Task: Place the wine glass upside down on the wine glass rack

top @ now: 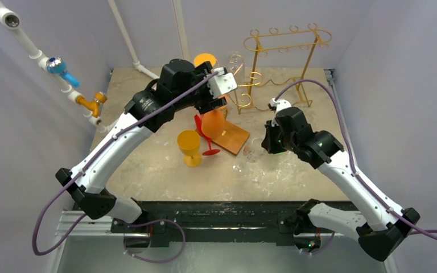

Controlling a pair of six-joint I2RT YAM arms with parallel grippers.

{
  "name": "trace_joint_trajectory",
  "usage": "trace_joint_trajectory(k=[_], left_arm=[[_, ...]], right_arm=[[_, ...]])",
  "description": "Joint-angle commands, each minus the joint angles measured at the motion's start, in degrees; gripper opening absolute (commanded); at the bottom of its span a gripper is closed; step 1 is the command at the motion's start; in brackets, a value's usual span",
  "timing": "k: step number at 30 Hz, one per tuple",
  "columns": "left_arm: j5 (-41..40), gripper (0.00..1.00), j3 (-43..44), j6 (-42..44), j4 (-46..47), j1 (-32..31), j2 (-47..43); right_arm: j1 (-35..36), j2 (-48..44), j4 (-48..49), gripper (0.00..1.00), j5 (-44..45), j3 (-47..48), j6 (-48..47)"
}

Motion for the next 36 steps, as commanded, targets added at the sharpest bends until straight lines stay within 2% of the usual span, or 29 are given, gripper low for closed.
trace_joint_trajectory(k=[1,12,17,26,31,36], left_arm=[[-8.3,0.70,3.9,-2.2,-8.9,0.4,1.4],[-5.9,0.72,13.2,-2.8,-13.9,0.4,-1.2],[-1.4,0.80,14.2,-5.6,-12.6,0.4,-3.7],[6.2,0.87,13.3,-12.4,-13.7,0.4,-4.9],[10.8,1.00,12.0,-17.8,-11.0,0.4,-5.8],[22.5,1.00,12.1,-22.7,-10.6,0.4,-5.6]], right_arm=[[0.1,-2.3,0.2,0.00,-0.2,4.1,0.4],[0.1,-3.2,-8.0,0.00,2.1,17.2,-0.5],[0.1,-3.7,-14.1,0.00,3.7,29.1,-1.0],[0.1,0.4,-24.8,0.00,1.5,55.6,-1.7],[0.1,0.3,-20.1,0.00,-0.9,59.2,-0.9],[0.1,-0.6,-9.4,0.00,-2.7,53.7,-0.6]])
